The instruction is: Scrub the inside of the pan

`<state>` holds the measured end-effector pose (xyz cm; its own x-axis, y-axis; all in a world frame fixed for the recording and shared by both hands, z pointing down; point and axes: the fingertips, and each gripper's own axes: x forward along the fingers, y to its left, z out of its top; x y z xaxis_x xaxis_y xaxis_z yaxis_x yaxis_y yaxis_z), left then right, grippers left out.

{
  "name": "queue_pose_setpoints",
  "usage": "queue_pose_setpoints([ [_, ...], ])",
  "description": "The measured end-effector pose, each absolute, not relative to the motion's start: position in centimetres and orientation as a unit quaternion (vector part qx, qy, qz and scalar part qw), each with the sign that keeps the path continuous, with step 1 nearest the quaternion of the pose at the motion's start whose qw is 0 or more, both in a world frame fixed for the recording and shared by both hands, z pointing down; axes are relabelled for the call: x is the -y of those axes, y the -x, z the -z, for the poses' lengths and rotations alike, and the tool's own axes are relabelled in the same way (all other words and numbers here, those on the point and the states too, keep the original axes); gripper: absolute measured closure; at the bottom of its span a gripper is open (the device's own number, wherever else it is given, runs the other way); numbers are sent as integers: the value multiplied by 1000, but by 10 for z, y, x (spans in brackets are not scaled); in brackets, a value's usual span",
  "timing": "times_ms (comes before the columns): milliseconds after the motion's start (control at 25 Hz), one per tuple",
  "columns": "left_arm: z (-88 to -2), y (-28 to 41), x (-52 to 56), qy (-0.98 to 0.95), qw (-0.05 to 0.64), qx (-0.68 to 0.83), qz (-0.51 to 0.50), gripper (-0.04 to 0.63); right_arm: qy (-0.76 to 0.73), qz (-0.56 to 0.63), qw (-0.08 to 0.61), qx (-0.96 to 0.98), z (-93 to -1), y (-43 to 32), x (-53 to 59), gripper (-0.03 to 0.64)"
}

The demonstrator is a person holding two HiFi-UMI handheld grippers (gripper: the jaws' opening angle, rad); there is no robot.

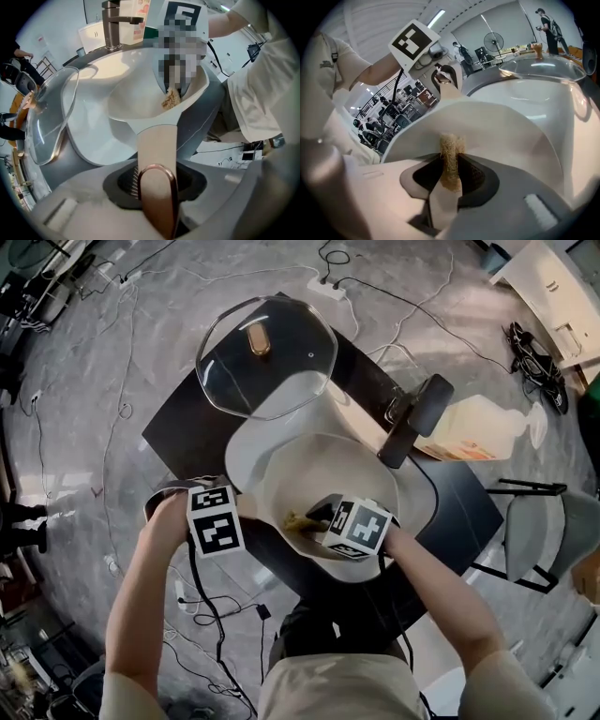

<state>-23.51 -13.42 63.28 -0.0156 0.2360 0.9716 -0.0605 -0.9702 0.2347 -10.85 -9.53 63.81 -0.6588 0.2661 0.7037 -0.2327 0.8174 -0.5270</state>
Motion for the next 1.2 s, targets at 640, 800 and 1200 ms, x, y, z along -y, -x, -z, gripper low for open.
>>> queue_pose_setpoints([
  [640,-637,236,130,-679,126,-71,-719,483,-120,-214,438,865,-712,114,194,512],
  [800,-637,236,130,-679,127,-69,-719,483,-137,-202,474,846,-732,87,206,512],
  [1200,-636,236,129,-676,130,-67,-722,483,-141,-160,624,752,-748,14,197,514],
])
